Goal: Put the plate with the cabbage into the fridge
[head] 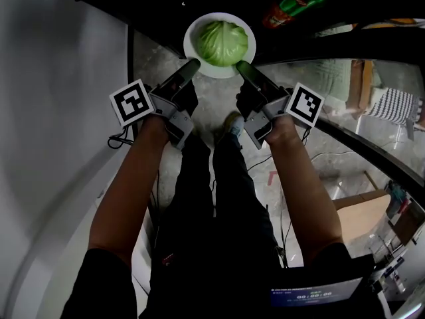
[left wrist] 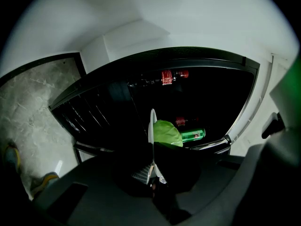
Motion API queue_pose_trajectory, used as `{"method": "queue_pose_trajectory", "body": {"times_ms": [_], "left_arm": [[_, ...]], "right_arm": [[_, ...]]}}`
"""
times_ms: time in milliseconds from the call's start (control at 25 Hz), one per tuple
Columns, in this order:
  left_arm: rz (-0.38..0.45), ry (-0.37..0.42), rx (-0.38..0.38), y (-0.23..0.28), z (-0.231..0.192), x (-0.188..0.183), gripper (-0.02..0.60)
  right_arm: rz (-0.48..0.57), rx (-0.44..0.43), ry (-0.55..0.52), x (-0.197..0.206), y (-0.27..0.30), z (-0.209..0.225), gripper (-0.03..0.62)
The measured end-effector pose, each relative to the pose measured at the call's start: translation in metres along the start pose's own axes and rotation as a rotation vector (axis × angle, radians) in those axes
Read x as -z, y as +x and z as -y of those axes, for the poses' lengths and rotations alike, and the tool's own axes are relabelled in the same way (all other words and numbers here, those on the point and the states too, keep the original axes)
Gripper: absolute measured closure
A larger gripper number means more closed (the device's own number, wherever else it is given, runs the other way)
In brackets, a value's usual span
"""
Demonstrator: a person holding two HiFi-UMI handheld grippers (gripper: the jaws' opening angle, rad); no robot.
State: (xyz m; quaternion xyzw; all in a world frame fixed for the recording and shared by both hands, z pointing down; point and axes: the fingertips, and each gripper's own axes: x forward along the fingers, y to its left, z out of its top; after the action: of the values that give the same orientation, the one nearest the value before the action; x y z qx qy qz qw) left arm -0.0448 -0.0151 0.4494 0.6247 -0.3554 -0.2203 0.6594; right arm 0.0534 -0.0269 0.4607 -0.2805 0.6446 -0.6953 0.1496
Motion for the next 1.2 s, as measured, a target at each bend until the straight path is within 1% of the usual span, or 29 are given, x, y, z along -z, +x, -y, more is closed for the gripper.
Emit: {"method": "queue_pose_trajectory", "body": {"times_ms": [560, 1200], "left_arm": [[-0.005, 0.007, 0.006, 0.0004, 0.0009, -0.0001, 0.568], [-0.001, 0.002, -0.005, -0.0009, -0.0002, 0.0001, 0.568]], "right_arm": [[0.001, 0.01, -0.001, 0.0003, -0.0005, -0.0007, 0.576], [0.007, 0.019, 0.011, 0.0002, -0.0009, -0.0004, 0.576]]}}
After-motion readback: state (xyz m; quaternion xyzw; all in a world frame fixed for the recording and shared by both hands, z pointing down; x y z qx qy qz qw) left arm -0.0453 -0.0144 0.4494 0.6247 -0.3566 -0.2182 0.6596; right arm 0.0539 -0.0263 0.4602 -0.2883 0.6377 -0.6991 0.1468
